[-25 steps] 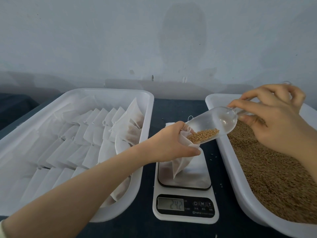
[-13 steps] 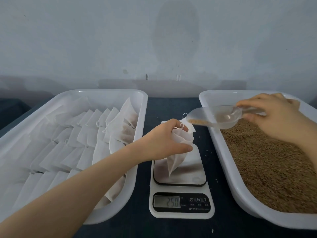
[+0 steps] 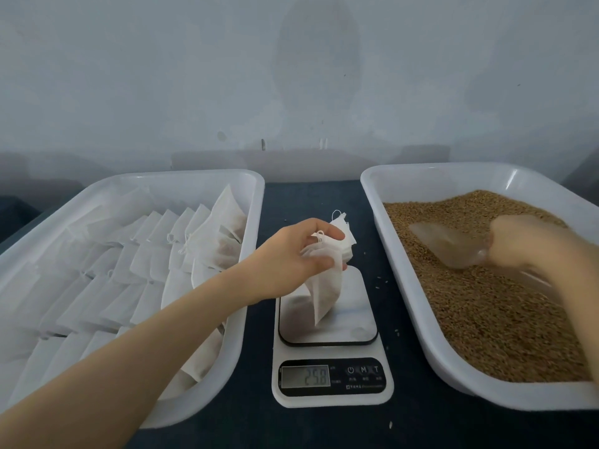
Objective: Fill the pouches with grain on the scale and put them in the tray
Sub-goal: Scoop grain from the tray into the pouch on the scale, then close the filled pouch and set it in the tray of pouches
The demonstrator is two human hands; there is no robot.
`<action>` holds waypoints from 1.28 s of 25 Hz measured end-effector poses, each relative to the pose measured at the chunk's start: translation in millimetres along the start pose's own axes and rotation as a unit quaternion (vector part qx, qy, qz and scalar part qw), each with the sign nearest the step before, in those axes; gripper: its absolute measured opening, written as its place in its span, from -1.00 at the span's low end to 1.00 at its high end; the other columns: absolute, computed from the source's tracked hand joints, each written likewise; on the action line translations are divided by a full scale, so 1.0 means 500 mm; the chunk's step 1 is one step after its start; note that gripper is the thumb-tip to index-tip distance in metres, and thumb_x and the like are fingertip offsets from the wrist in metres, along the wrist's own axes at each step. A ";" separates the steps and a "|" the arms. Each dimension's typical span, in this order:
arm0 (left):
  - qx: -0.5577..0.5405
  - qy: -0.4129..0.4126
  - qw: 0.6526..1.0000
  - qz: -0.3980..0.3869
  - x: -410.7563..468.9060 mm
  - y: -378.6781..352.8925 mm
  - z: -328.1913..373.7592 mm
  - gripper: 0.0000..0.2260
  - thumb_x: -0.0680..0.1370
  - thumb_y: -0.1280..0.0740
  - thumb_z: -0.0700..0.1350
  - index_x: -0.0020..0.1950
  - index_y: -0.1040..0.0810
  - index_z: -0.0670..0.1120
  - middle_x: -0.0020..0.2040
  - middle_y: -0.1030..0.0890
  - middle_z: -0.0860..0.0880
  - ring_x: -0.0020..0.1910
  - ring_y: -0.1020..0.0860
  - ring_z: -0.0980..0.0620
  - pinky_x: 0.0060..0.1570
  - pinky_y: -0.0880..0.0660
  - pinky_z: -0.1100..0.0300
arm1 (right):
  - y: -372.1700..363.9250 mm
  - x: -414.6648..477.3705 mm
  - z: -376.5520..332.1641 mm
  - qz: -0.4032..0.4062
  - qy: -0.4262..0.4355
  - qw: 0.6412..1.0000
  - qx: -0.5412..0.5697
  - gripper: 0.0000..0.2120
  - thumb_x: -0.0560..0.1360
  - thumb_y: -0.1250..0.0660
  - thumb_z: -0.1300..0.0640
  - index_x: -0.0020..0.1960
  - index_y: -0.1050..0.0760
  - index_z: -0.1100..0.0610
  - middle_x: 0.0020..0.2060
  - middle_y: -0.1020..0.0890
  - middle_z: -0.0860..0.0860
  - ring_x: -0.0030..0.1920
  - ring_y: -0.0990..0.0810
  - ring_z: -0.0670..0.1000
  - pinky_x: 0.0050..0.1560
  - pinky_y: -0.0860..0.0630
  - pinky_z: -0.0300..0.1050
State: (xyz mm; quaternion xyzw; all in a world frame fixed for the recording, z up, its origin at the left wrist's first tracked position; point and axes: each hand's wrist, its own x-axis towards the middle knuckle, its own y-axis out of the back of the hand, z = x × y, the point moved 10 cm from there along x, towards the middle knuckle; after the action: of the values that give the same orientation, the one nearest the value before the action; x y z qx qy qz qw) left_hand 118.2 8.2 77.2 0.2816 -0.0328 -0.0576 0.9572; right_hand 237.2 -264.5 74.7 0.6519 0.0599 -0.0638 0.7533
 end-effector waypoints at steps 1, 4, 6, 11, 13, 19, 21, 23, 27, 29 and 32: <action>0.001 -0.002 1.000 -0.016 -0.001 -0.008 0.001 -0.76 0.57 -0.31 -0.20 0.10 -0.45 0.13 -0.10 -0.69 0.14 -0.06 -0.56 0.32 -0.12 -0.38 0.52 | -0.009 -0.005 -0.008 -0.013 0.004 1.000 -0.001 -0.86 0.49 -0.34 0.10 -0.18 -0.50 0.16 -0.25 -0.59 0.07 -0.21 -0.59 0.06 -0.07 -0.59 0.02; 0.018 -0.003 0.998 -0.053 -0.001 -0.028 -0.002 -0.69 0.58 -0.27 -0.26 0.13 -0.41 0.16 0.01 -0.67 0.12 0.02 -0.57 0.31 -0.05 -0.41 0.49 | -0.016 -0.020 -0.018 -0.032 -0.003 0.999 0.001 -0.80 0.49 -0.36 0.06 0.01 -0.53 0.17 -0.15 -0.60 0.07 -0.13 -0.59 0.06 0.04 -0.57 0.02; 0.037 0.000 0.997 -0.061 0.001 -0.034 -0.009 -0.64 0.57 -0.28 -0.26 0.21 -0.38 0.16 0.13 -0.62 0.08 0.12 -0.55 0.20 0.09 -0.45 0.36 | 0.043 -0.034 -0.050 0.076 0.047 0.995 0.035 -0.73 0.50 -0.35 0.05 0.16 -0.51 0.13 0.02 -0.59 0.07 -0.01 -0.58 0.06 0.15 -0.50 0.02; 0.072 0.003 0.996 -0.050 0.006 -0.030 -0.017 -0.40 0.54 -0.31 -0.24 0.46 -0.14 0.14 0.28 -0.47 0.05 0.20 -0.47 0.09 0.11 -0.39 0.38 | 0.172 -0.237 -0.274 0.183 0.469 0.801 0.325 -0.67 0.53 -0.23 0.23 0.07 -0.50 -0.21 0.07 -0.48 -0.27 0.06 -0.48 -0.26 0.00 -0.38 -0.45; 0.074 -0.011 0.996 -0.048 0.006 -0.027 -0.011 -0.32 0.52 -0.33 -0.26 0.50 -0.07 0.12 0.29 -0.42 0.10 0.21 -0.45 0.16 0.05 -0.38 0.49 | 0.129 -0.279 -0.346 0.113 0.550 0.782 0.268 -0.64 0.54 -0.24 0.27 0.15 -0.53 -0.15 0.16 -0.44 -0.26 0.17 -0.41 -0.27 0.11 -0.30 -0.49; 0.017 -0.003 0.998 -0.060 0.009 -0.032 -0.017 -0.25 0.52 -0.27 -0.39 0.53 0.00 0.14 0.35 -0.39 0.05 0.20 -0.53 0.08 0.13 -0.49 0.30 | 0.083 -0.246 -0.361 0.072 0.531 0.811 0.235 -0.63 0.59 -0.14 0.33 0.21 -0.54 -0.03 0.16 -0.53 -0.15 0.15 -0.45 -0.21 0.12 -0.37 -0.32; 0.015 0.002 0.998 -0.062 0.009 -0.036 -0.019 -0.26 0.53 -0.25 -0.40 0.53 -0.02 0.13 0.37 -0.38 0.05 0.24 -0.52 0.07 0.17 -0.49 0.28 | 0.081 -0.234 -0.358 0.078 0.512 0.822 0.235 -0.67 0.59 -0.18 0.30 0.17 -0.56 -0.03 0.04 -0.57 -0.14 0.02 -0.48 -0.25 -0.02 -0.37 -0.41; 0.010 0.007 0.999 -0.045 0.009 -0.030 -0.018 -0.28 0.52 -0.25 -0.39 0.52 -0.04 0.12 0.39 -0.35 0.01 0.29 -0.48 0.04 0.25 -0.47 0.16 | 0.079 -0.220 -0.353 0.071 0.478 0.833 0.270 -0.76 0.55 -0.28 0.23 0.05 -0.61 -0.07 -0.13 -0.60 -0.17 -0.13 -0.50 -0.31 -0.12 -0.37 -0.47; -0.025 0.001 1.000 -0.014 0.009 -0.010 -0.013 -0.21 0.46 -0.34 -0.32 0.51 -0.02 0.15 0.35 -0.32 0.10 0.36 -0.36 0.12 0.29 -0.43 0.12 | 0.089 -0.172 -0.312 0.058 0.351 0.815 0.458 -0.79 0.49 -0.35 0.21 -0.08 -0.57 -0.12 -0.27 -0.67 -0.10 -0.32 -0.62 -0.14 -0.21 -0.54 -0.15; -0.009 0.011 0.998 -0.056 0.006 -0.029 -0.016 -0.17 0.43 -0.47 -0.17 0.50 -0.03 0.20 0.29 -0.40 0.16 0.28 -0.44 0.17 0.24 -0.45 0.21 | 0.082 -0.154 -0.298 0.034 0.299 0.799 0.521 -0.81 0.48 -0.35 0.24 0.01 -0.54 -0.01 -0.33 -0.66 -0.07 -0.41 -0.60 -0.12 -0.30 -0.52 -0.06; 0.048 0.031 0.998 -0.040 0.007 -0.031 -0.023 -0.33 0.41 -0.51 -0.03 0.44 -0.27 0.10 0.12 -0.56 0.17 0.10 -0.57 0.19 0.17 -0.52 0.18 | 0.058 -0.141 -0.298 -0.014 0.263 0.788 0.557 -0.80 0.47 -0.33 0.25 0.05 -0.54 0.03 -0.38 -0.64 -0.02 -0.42 -0.59 -0.12 -0.32 -0.49 -0.20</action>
State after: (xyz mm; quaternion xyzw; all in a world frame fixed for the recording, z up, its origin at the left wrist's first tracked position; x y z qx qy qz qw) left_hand 121.4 0.8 59.2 0.3296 0.0052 -0.0856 0.9402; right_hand 171.7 -111.9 94.1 0.9488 0.2191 0.0771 0.2139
